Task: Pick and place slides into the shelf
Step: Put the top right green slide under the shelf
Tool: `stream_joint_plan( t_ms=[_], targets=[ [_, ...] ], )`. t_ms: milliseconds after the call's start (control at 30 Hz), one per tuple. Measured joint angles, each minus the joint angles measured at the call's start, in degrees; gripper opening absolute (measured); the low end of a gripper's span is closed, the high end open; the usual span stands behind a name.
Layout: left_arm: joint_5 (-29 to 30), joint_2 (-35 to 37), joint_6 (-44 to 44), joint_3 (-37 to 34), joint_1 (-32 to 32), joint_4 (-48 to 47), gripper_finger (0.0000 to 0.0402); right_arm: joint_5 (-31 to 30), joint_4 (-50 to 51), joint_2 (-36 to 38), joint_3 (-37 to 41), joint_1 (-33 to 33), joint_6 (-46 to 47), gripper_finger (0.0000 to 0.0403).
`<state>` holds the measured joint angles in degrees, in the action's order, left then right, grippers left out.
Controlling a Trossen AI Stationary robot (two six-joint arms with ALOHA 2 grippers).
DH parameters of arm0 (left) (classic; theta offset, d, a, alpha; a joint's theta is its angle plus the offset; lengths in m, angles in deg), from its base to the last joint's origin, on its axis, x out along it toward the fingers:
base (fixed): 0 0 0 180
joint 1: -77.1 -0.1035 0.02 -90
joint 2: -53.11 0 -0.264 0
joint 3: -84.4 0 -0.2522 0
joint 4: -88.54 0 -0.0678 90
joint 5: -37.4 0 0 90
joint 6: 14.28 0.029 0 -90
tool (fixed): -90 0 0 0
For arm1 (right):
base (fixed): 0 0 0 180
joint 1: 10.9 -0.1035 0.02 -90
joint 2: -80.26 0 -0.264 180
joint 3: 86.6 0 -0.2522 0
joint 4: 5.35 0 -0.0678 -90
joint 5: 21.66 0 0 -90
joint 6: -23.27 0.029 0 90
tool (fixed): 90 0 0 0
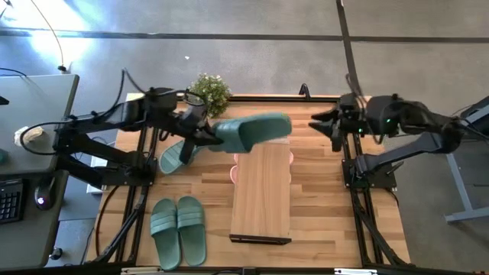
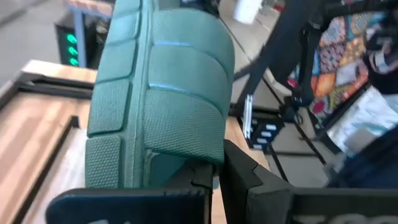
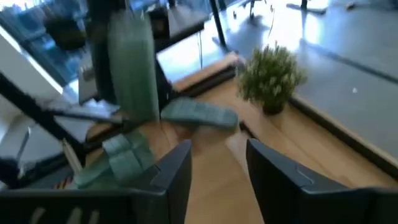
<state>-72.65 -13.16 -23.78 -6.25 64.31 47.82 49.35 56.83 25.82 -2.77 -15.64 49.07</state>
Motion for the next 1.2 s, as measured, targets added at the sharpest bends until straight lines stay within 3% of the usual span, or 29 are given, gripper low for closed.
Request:
stream_joint_plan(
  t_ms=[133,533,933,1200],
  targets=[
    [-3.51,-2.24,1.64,0.0,0.03,0.07,0.0,1.92,-0.18,-1.35,-3.1,2.99,-1.72,0.0164],
    [-5.03,-3.77,3.29,0.0,-2.12,-0.1,0.0,19.67,-3.66,-6.72,-4.36,6.65,2.71,0.0202],
    [-9.26,-3.75,4.15,0.0,-6.82,0.42,0.0,15.65,-0.84,-6.86,-3.0,6.69,1.15,0.0202],
    [-9.6,-3.73,4.31,0.0,-6.76,-0.24,0.0,17.64,-3.57,-9.11,-3.0,7.0,-2.18,0.0202]
  ],
)
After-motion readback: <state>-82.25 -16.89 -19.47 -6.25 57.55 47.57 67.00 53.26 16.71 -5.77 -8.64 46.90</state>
